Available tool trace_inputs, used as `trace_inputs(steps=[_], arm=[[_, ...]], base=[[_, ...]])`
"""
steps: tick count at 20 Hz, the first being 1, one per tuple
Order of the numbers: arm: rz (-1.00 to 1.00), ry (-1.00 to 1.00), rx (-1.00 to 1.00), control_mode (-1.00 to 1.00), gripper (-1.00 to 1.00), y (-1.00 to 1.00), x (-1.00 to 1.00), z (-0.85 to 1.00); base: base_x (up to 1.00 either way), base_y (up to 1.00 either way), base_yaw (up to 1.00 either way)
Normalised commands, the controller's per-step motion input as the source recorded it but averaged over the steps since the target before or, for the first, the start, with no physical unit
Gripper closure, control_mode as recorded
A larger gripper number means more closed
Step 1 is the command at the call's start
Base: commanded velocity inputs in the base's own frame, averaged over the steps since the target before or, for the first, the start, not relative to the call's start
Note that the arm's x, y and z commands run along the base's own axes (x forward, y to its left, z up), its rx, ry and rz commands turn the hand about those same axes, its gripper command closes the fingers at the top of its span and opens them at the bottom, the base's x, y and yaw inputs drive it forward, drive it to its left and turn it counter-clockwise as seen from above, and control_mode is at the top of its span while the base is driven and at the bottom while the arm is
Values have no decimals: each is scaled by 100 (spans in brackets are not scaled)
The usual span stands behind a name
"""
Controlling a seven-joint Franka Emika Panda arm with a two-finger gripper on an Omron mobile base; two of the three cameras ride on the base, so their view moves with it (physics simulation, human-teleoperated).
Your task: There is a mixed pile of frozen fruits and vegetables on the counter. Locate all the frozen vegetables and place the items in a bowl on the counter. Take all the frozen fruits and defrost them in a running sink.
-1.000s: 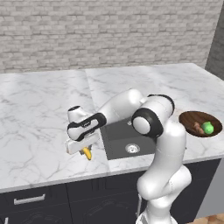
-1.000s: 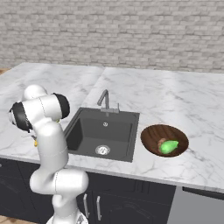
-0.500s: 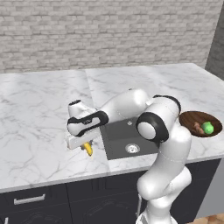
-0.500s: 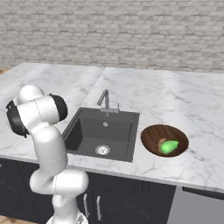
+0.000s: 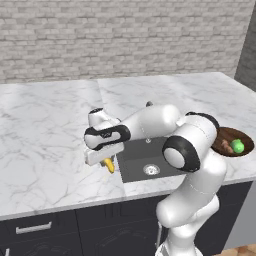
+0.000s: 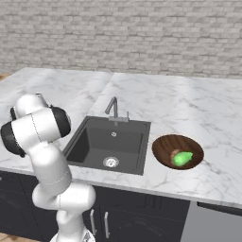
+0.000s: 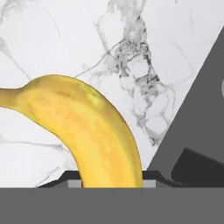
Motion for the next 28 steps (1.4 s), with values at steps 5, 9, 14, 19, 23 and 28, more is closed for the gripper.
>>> trace_inputs(steps=[5,9,14,19,23,28], arm=[[0,0,3,-100,100,-42,-9,27],[0,0,2,-100,100,-43,-3,25],[-1,-2,1,-100,100,-43,-1,14],[-2,-4,1,-100,100,-46,1,5],[-2,-4,3,-100,100,-50,10,0],[-4,-2,3,-100,100,-47,12,-5]], base=[[0,0,0],[0,0,0],[0,0,0],[0,0,0],[0,0,0],[0,0,0]])
